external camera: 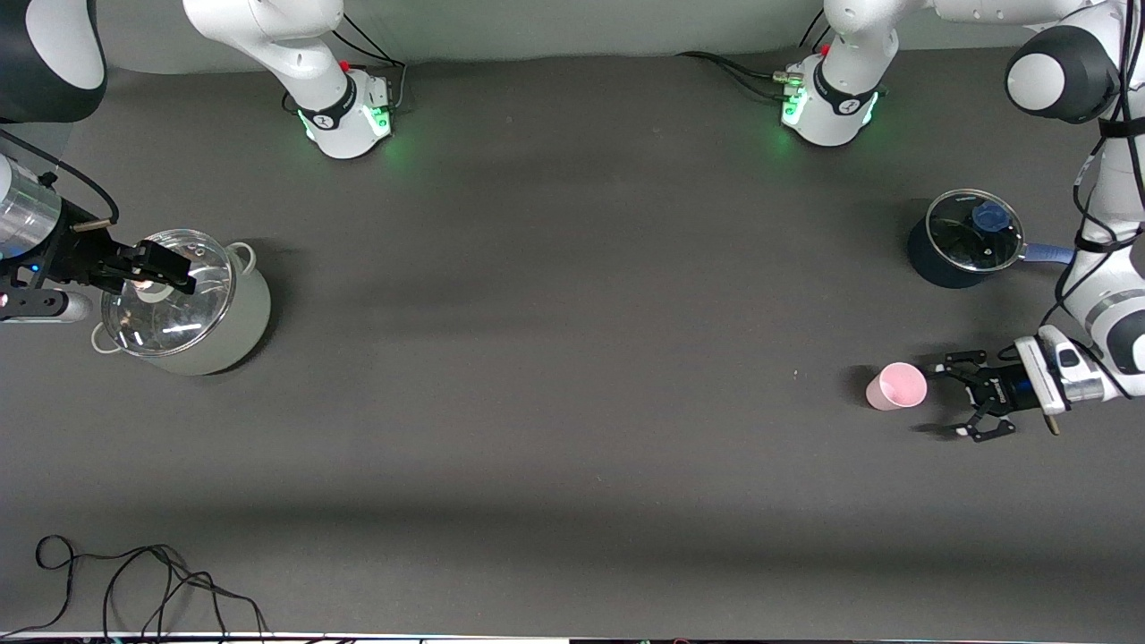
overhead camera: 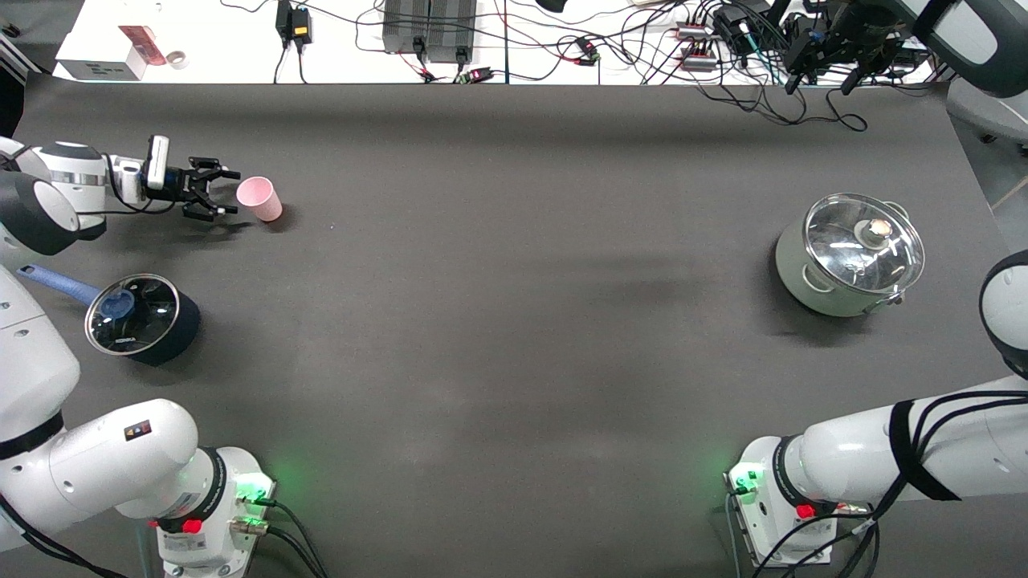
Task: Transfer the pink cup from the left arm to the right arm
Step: 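Close the left gripper around the pink cup's body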
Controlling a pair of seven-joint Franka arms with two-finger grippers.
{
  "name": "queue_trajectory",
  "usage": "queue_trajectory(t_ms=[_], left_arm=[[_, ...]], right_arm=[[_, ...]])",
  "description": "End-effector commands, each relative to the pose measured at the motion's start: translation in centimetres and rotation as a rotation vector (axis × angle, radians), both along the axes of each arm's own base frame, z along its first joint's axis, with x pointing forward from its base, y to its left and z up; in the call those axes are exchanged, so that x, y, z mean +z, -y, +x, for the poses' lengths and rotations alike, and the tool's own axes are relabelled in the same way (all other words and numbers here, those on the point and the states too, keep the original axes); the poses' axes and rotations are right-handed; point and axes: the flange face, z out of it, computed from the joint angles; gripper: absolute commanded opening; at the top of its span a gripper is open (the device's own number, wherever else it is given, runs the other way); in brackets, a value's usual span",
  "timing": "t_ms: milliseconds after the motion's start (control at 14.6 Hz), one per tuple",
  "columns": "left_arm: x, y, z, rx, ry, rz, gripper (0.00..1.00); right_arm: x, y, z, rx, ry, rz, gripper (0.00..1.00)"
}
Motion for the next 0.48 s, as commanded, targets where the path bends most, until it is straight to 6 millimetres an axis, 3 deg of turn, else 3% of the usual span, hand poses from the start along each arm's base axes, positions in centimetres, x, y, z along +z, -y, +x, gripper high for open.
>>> queue_trajectory(t_ms=[0,411], left_arm=[[-0.5,0.3,-1.2,0.009,0.013,-0.022,1.0],[-2.2,1.2,-2.6,0.014,-0.031,-0.036,1.0]], right_arm=[[0.4,-0.1,-0.8,-0.018,0.009,0.002,1.0],[0.5,-0.1,-0.9,-0.017,0.009,0.002,1.0]])
